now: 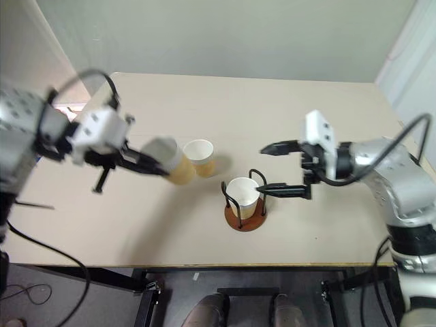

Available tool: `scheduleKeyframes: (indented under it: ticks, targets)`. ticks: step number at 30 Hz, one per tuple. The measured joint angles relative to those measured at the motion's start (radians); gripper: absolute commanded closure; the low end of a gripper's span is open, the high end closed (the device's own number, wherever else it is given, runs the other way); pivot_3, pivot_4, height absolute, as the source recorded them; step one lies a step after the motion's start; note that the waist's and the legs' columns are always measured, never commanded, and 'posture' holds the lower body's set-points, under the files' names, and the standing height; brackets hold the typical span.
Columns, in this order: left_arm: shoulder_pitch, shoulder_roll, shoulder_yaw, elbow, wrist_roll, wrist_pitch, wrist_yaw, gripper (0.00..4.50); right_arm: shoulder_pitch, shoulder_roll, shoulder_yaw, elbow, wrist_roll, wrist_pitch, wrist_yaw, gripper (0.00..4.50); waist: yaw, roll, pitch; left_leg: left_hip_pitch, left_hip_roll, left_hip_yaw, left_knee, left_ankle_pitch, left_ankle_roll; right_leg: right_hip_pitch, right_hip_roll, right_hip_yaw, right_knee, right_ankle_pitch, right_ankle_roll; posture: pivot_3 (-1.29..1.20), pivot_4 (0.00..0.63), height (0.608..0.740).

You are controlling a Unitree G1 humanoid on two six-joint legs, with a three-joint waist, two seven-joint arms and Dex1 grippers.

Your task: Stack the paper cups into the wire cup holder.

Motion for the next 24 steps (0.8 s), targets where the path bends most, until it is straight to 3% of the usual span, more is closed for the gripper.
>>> scheduleKeyframes:
  ticks: [4, 7, 11, 18, 24]
  targets:
    - [-0.194, -0.04, -0.14, 0.085, -0.099, -0.068, -0.001, 4.48, 0.299, -0.02, -0.223, -0.001, -0.009, -0.099, -0.022, 0.0, 0.008, 0.0, 0.0, -0.001, -0.002, -0.001, 0.004, -0.002, 0.002, 0.002, -0.001, 0.0, -0.001, 0.0, 0.007, 0.0, 0.15, 0.74]
    - [-0.276, -0.069, -0.227, 0.088, -0.192, -0.112, -0.001, 4.48, 0.424, -0.022, -0.363, -0.029, 0.022, -0.11, -0.028, 0.0, 0.001, 0.001, 0.0, -0.002, -0.002, 0.002, 0.006, -0.003, 0.003, 0.002, -0.001, 0.002, -0.003, 0.001, 0.012, 0.0, 0.15, 0.74]
    - [-0.374, -0.125, -0.416, 0.084, -0.277, -0.21, -0.002, 4.48, 0.629, -0.04, -0.542, -0.202, 0.113, -0.06, -0.024, 0.0, -0.005, 0.002, 0.001, -0.001, -0.001, 0.002, 0.007, -0.005, 0.005, 0.008, 0.0, 0.003, -0.01, -0.001, 0.019, 0.0, 0.15, 0.74]
    - [-0.465, -0.267, -0.708, 0.159, -0.275, -0.422, -0.002, 4.48, 0.664, -0.065, -0.593, -0.362, 0.227, 0.008, -0.14, 0.0, -0.013, 0.001, 0.001, 0.0, -0.005, 0.002, 0.014, -0.006, 0.011, 0.016, -0.001, 0.006, -0.015, 0.0, 0.026, 0.0, 0.15, 0.74]
    - [-0.5, -0.341, -0.79, 0.312, -0.213, -0.565, -0.003, 4.48, 0.716, -0.085, -0.658, -0.428, 0.281, 0.035, -0.207, 0.0, -0.001, 0.002, 0.001, -0.006, -0.006, 0.0, 0.024, -0.013, 0.014, 0.016, -0.001, 0.006, -0.015, -0.004, 0.033, 0.0, 0.15, 0.74]
